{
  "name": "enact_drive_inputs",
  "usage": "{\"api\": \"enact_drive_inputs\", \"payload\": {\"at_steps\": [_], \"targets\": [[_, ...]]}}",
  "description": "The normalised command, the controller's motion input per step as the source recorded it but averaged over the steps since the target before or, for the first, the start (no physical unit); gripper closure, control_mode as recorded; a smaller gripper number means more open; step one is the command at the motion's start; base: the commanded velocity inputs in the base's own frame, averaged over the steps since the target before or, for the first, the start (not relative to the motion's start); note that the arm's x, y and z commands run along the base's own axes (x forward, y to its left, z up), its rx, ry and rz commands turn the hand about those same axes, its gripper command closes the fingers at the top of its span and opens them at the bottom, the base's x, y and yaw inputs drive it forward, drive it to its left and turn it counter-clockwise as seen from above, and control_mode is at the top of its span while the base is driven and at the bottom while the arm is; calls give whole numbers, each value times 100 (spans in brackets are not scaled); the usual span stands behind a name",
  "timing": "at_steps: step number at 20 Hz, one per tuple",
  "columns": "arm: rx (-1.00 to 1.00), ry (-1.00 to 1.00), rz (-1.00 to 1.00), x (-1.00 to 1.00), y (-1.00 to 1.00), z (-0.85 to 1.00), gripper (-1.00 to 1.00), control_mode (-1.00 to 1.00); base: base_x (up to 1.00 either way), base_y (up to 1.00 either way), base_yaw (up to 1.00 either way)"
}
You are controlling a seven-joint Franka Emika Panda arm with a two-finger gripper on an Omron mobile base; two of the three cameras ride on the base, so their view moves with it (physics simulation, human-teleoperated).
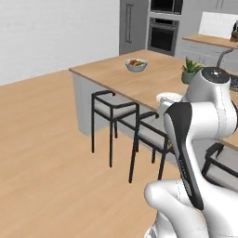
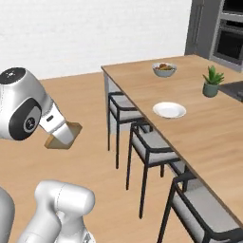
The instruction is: Start the toaster. Once the lever pops up, take the bread to the plate on the dining counter.
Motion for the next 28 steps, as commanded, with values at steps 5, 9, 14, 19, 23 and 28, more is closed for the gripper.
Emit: {"api": "enact_drive_inputs", "payload": {"at_steps": [5, 9, 14, 19, 23, 28], "targets": [[0, 0, 0, 0, 0, 0, 100, 100, 65, 58, -51], [0, 0, 0, 0, 0, 0, 100, 100, 56, 58, -53], [0, 0, 0, 0, 0, 0, 100, 100, 50, 63, -57], [0, 0, 0, 0, 0, 0, 100, 100, 49, 57, -57], [0, 0, 0, 0, 0, 0, 100, 100, 58, 53, -53], [0, 0, 0, 0, 0, 0, 100, 100, 77, 51, -48]]}}
